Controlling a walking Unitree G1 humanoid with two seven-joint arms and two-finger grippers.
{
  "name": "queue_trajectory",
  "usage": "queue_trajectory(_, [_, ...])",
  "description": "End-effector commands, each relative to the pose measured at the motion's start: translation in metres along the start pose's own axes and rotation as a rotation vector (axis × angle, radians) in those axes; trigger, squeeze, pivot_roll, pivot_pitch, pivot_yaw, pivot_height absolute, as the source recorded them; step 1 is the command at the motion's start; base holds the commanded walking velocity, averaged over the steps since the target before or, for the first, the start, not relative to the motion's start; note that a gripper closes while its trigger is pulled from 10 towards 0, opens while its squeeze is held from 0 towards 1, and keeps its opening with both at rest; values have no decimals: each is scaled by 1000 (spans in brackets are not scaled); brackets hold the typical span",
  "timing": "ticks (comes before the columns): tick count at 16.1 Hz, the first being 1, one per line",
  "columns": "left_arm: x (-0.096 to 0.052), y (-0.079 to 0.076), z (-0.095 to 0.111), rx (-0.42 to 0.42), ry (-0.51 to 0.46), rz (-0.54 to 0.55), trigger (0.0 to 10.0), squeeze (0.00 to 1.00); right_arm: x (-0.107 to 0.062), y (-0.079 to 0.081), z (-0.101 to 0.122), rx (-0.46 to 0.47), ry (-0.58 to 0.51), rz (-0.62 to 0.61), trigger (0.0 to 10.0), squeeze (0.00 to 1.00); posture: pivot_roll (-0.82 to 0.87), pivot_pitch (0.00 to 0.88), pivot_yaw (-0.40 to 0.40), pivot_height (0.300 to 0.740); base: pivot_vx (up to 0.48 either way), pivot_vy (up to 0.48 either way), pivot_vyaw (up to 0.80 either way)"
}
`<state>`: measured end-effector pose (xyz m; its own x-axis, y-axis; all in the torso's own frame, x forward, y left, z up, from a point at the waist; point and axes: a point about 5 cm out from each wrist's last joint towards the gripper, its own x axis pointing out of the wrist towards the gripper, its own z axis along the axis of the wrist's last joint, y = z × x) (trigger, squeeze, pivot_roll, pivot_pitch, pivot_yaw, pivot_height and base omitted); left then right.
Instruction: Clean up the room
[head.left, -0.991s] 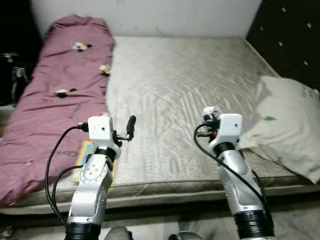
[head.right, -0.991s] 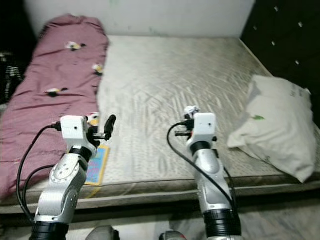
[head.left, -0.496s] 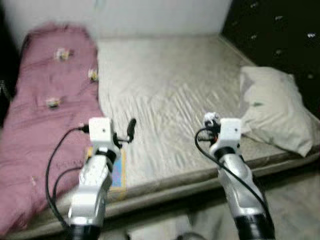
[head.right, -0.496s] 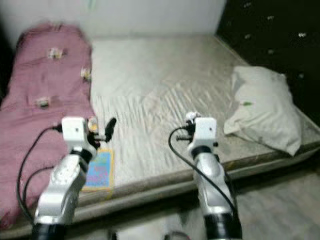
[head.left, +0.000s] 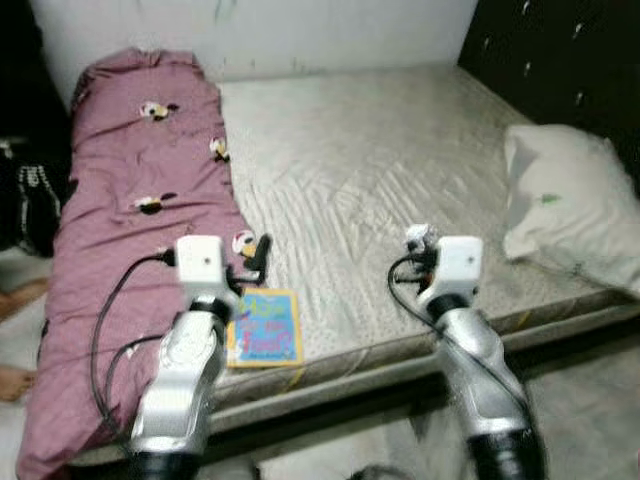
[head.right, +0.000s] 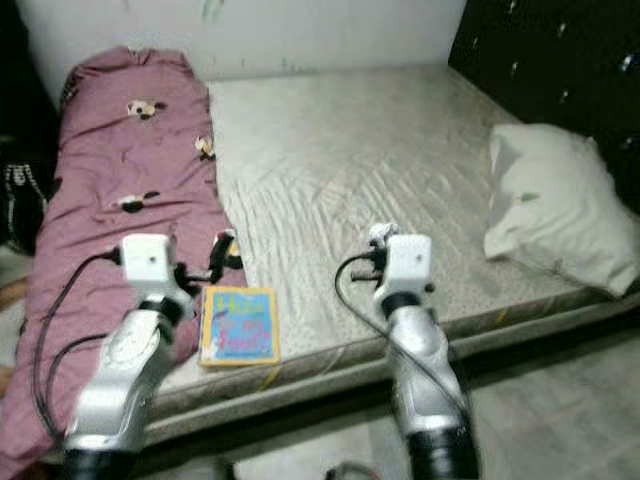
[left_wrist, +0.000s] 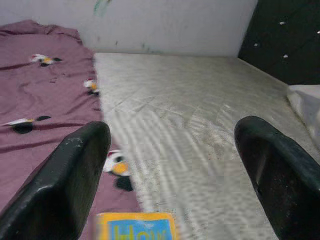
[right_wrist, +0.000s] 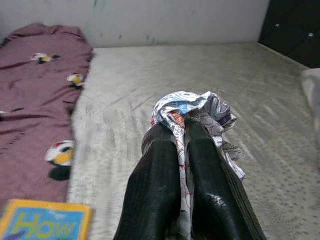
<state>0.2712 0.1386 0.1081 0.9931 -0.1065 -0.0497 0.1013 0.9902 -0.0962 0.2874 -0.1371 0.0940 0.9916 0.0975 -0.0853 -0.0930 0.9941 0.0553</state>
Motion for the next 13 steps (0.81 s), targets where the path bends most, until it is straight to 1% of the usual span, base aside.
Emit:
queue_trajectory(1, [1,2,4,5,-17,2,10000,0,1,2,7,-9,-31,13,10000,0,-10,0,-27,740,0,0,0])
queue_trajectory(3, [1,1,4,8,-19,-2,10000,0,0,3,6,-17,-32,21,10000,0,-10,0,-27,740,0,0,0])
queue_trajectory(4, [0,1,4,8,-19,-2,10000,0,0,3,7,-19,-34,26,10000,0,-10,0,-26,740,0,0,513])
queue_trajectory(9, [0,0,3,9,-13,-3,10000,0,-1,5,7,-27,-38,37,10000,0,-9,0,-27,740,0,0,800])
queue_trajectory(13, [0,4,4,13,-8,9,10000,0,0,6,8,-24,-40,45,10000,0,-3,0,-26,740,0,0,800])
